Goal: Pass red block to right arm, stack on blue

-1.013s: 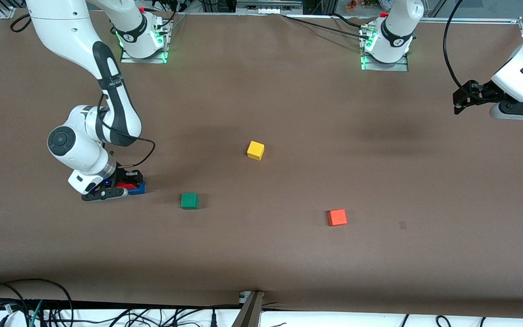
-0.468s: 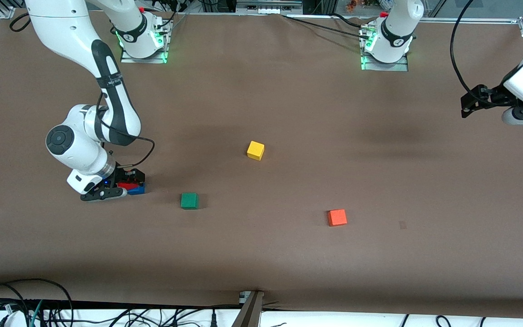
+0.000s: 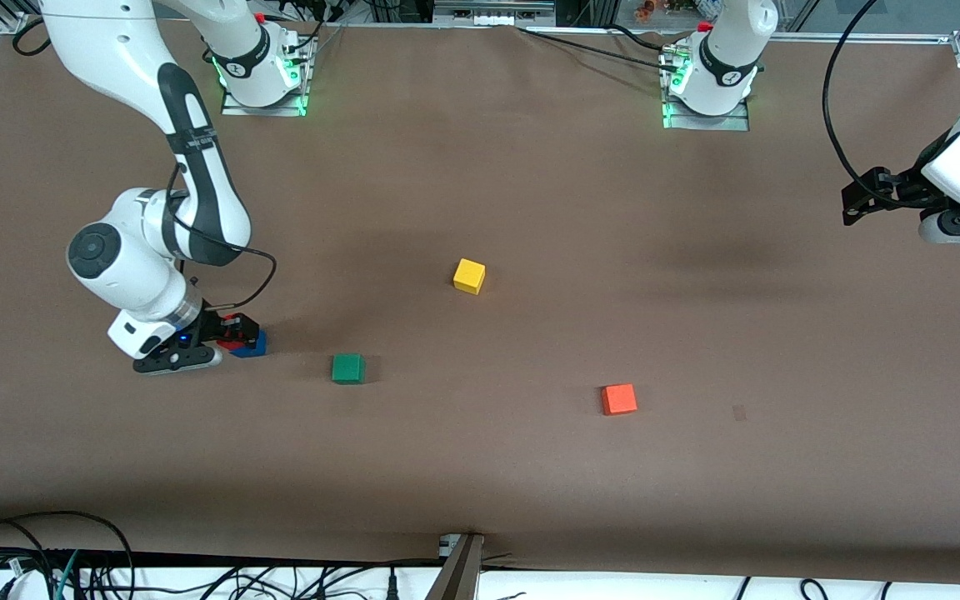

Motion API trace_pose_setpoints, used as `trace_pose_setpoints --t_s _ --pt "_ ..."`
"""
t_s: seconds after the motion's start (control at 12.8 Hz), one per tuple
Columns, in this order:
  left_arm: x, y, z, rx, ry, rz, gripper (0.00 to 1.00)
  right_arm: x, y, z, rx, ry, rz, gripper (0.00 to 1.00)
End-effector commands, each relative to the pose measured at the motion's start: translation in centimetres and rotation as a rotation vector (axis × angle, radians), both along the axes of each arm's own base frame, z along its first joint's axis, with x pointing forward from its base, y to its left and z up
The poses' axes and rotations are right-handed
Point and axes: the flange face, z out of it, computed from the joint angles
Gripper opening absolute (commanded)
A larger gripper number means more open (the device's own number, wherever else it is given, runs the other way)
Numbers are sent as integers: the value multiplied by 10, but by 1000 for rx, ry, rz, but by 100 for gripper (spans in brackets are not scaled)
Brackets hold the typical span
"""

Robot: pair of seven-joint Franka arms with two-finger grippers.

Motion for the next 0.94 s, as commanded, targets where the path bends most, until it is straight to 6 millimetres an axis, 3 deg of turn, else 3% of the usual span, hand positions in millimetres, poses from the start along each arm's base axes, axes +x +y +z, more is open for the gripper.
trace_pose_setpoints --t_s 0.0,0.23,0.47,0.86 --pt "3 -3 4 -15 15 -7 100 19 -7 51 20 78 8 100" --pt "2 -6 6 -13 15 -7 100 27 -25 98 15 168 5 100" --pt "2 -6 6 -15 13 -7 100 21 -34 143 12 283 0 100" --pt "1 -8 7 -15 18 -13 100 -26 -45 244 5 310 65 100"
